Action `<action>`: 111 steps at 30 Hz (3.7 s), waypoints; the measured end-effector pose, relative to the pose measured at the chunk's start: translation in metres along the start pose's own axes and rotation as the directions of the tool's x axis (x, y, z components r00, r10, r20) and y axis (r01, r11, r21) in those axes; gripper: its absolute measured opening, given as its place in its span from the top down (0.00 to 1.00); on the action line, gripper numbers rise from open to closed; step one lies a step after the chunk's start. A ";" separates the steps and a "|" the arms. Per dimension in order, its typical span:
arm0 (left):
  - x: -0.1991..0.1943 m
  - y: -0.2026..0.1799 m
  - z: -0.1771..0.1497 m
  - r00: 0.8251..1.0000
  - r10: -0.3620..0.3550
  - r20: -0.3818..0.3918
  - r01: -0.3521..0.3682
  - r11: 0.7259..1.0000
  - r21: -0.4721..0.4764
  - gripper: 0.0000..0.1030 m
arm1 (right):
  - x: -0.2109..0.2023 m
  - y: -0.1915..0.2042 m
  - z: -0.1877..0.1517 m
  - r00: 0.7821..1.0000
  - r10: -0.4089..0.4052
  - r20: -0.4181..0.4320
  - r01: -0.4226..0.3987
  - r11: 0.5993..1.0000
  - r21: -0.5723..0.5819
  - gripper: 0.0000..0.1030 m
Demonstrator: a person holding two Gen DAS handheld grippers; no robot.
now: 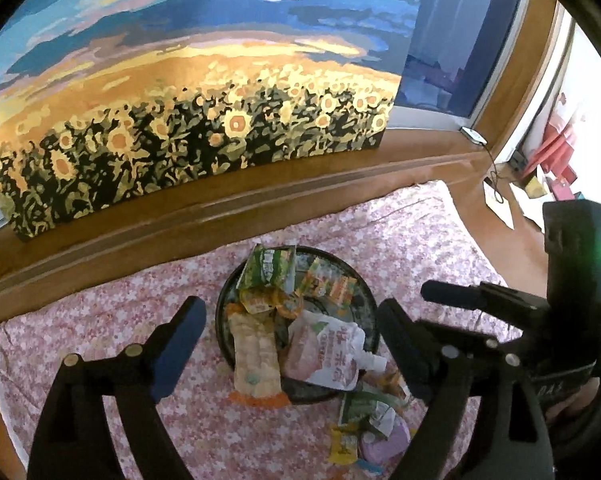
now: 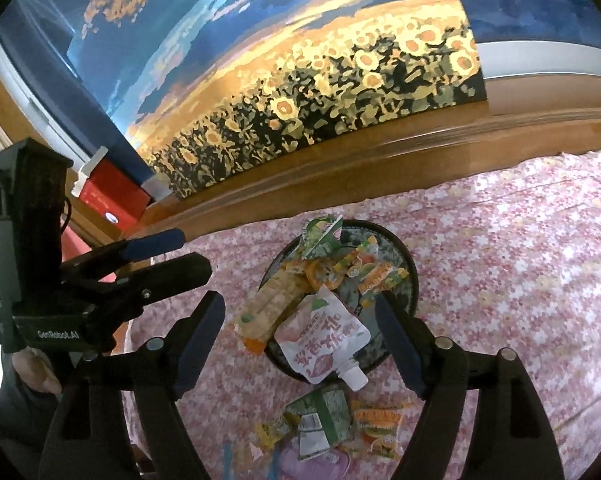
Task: Organize snacks
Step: 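Move both tools back toward the remaining snacks beside the plate, then grasp the clear zip bag with the left tool while the right tool grasps the yellow candy pack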
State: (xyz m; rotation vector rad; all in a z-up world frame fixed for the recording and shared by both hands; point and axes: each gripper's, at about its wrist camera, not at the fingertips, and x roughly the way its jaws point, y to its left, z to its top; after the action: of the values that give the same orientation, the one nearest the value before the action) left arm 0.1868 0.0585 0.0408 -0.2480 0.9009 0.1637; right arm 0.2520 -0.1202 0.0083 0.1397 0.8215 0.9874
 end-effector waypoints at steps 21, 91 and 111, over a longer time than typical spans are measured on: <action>-0.021 -0.016 -0.053 1.000 0.017 -0.020 -0.017 1.000 0.004 0.12 | -0.026 -0.006 -0.057 0.997 -0.060 -0.047 0.062 0.997 0.039 0.23; 0.016 -0.035 -0.164 0.960 -0.121 -0.253 0.134 0.990 0.034 0.33 | -0.034 0.000 -0.150 0.977 -0.158 -0.140 0.166 0.985 0.043 0.83; 0.002 -0.035 -0.161 0.952 -0.165 -0.259 0.178 0.984 0.027 0.70 | -0.062 -0.001 -0.142 0.983 -0.162 -0.082 0.168 0.983 0.074 0.83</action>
State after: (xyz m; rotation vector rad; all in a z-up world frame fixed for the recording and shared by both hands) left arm 0.0756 -0.0207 -0.0520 -0.3040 1.1336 -0.0545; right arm 0.1397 -0.2050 -0.0572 0.1021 0.9284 0.8076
